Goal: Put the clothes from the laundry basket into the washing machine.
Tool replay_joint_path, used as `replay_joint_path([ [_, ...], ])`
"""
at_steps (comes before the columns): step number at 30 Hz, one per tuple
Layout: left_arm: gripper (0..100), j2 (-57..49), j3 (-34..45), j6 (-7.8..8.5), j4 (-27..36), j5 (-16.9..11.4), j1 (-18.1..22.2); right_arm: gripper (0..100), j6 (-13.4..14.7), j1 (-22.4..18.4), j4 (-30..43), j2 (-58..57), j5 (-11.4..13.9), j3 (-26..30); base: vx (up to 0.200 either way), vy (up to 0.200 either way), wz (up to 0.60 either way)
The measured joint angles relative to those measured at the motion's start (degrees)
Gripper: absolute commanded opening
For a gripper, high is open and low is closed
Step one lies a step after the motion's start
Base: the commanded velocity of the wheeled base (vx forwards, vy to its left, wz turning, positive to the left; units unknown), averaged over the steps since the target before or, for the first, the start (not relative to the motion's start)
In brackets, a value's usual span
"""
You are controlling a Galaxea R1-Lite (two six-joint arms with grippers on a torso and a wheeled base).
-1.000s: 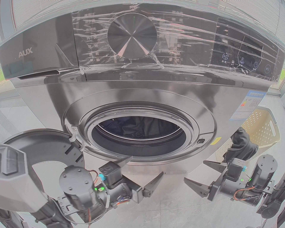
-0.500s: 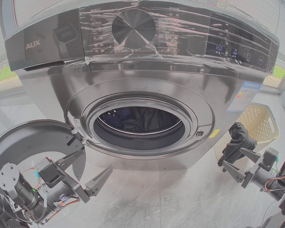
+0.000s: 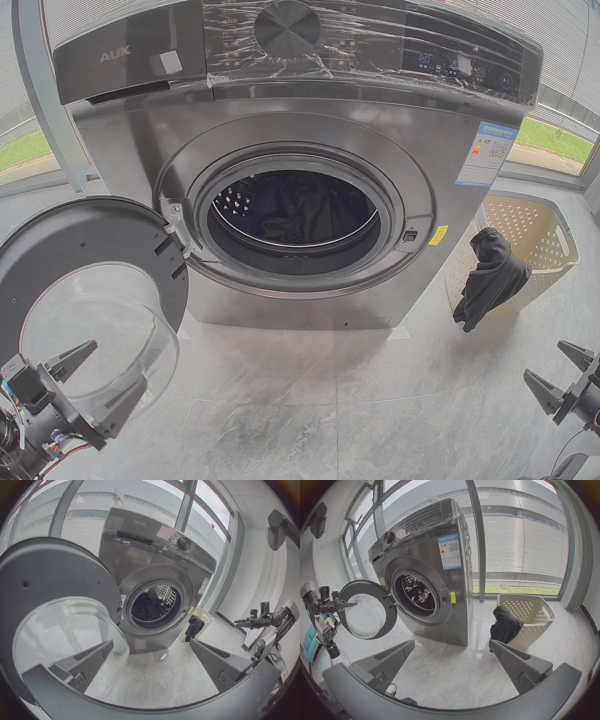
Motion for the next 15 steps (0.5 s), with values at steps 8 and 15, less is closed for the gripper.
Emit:
replay_joint_path([
  [8,100,-13.67,-0.05,-0.27,11.41,0.02,3.10,100,1.72,-4.71,9.72,-9.90,-0.02,-4.06,0.000,-0.150,0.00],
  [15,100,-20.07,0.00,-0.22,18.64,-0.06,5.79,100,2.71,-5.95,9.78,-12.57,0.24,-2.95,0.000,-0.200,0.00],
])
